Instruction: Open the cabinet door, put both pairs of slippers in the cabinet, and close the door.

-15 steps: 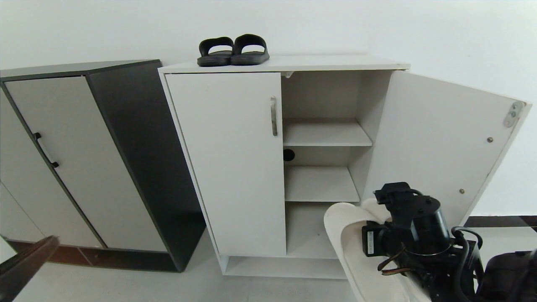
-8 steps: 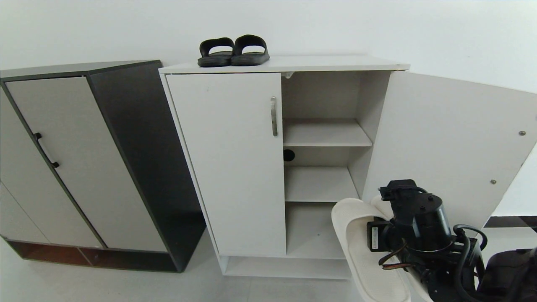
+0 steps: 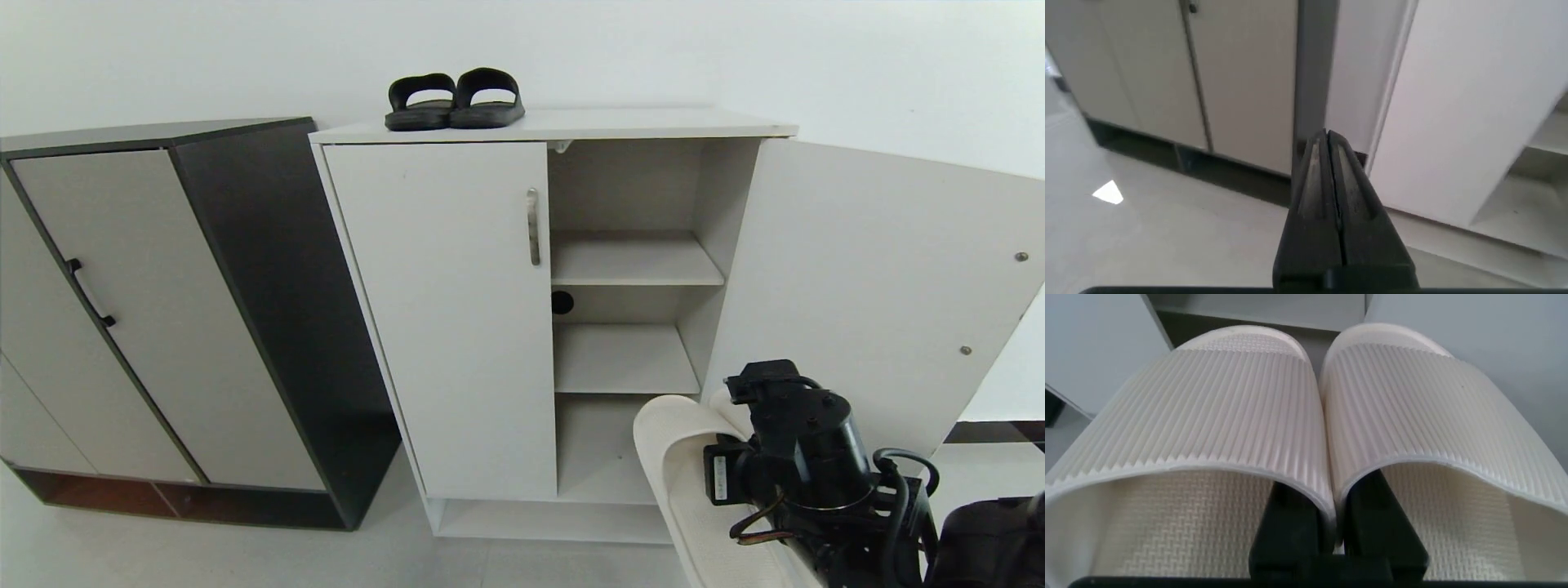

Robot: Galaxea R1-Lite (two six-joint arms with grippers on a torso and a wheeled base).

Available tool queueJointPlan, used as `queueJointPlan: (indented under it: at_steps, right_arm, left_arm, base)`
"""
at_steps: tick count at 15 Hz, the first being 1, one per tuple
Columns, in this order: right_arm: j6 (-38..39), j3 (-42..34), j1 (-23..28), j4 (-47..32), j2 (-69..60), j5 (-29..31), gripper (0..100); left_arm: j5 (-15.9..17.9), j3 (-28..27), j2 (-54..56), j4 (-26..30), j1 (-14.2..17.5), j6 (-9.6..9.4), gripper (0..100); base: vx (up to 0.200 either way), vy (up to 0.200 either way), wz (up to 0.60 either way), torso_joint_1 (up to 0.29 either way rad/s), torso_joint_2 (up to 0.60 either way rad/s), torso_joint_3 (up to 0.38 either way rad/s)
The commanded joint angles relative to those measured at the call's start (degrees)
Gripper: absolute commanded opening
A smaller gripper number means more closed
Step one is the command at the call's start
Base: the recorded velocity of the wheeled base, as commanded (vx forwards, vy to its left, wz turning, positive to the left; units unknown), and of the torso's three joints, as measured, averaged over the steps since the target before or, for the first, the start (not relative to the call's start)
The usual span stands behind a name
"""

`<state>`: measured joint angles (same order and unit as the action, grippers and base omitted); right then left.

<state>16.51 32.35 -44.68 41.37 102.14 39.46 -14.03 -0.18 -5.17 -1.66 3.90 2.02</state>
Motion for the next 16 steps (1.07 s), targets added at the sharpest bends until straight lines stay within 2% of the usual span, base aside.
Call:
queueJointPlan:
  at_steps: [1,2,3,4,5,6,7,8,9,10,12,16]
  right_arm:
    - [0.11,-0.36,-0.76,0.11,-0.02,0.00,0]
    - [0.19,-0.54,-1.11,0.11,-0.10,-0.09,0]
    - [0.19,-0.63,-1.55,0.20,-0.10,-0.09,0]
    - [0.19,-0.71,-1.90,0.11,-0.19,-0.09,0]
    - [0.19,-0.71,-1.99,0.20,-0.19,-0.09,0]
    - [0.19,-0.71,-1.99,0.20,-0.28,-0.09,0]
    - [0.19,-0.89,-2.08,0.20,-0.28,0.00,0]
    - [0.19,-1.06,-1.99,0.29,-0.37,-0.09,0]
    - [0.19,-1.15,-2.08,0.72,-0.37,-0.09,0]
    - [0.19,-1.59,-2.34,1.25,-0.28,-0.09,0]
    - [0.11,-1.94,-4.01,2.92,0.07,-0.35,0]
    - [0.28,0.34,-7.70,3.63,4.38,-2.20,0]
  left_arm:
    - [10.78,0.18,0.07,1.31,5.33,-0.79,0]
    - [16.67,0.18,0.07,1.48,5.06,-0.97,0]
    - [16.49,0.18,0.07,1.48,4.10,-2.55,0]
    - [17.63,0.18,0.16,1.66,0.93,-4.22,0]
    - [17.55,0.18,0.77,1.66,-7.24,-3.43,0]
    - [17.02,0.18,0.42,1.75,-7.77,-2.38,0]
    - [15.88,0.18,2.18,1.66,-5.48,-2.55,0]
    - [13.50,0.18,5.17,1.66,-3.64,-3.69,0]
    - [7.09,0.18,5.08,1.66,-3.81,-2.90,0]
    - [8.76,0.18,5.17,1.66,-3.81,-2.20,0]
    - [14.03,0.18,5.17,1.66,-3.81,-2.55,0]
    - [14.30,0.18,5.17,1.66,-3.81,-2.81,0]
  base:
    - [0.000,0.000,0.00,0.000,0.00,0.000]
    - [0.000,0.000,0.00,0.000,0.00,0.000]
    - [0.000,0.000,0.00,0.000,0.00,0.000]
    - [0.000,0.000,0.00,0.000,0.00,0.000]
    - [0.000,0.000,0.00,0.000,0.00,0.000]
    - [0.000,0.000,0.00,0.000,0.00,0.000]
    - [0.000,0.000,0.00,0.000,0.00,0.000]
    - [0.000,0.000,0.00,0.000,0.00,0.000]
    - [0.000,0.000,0.00,0.000,0.00,0.000]
    - [0.000,0.000,0.00,0.000,0.00,0.000]
    - [0.000,0.000,0.00,0.000,0.00,0.000]
    - [0.000,0.000,0.00,0.000,0.00,0.000]
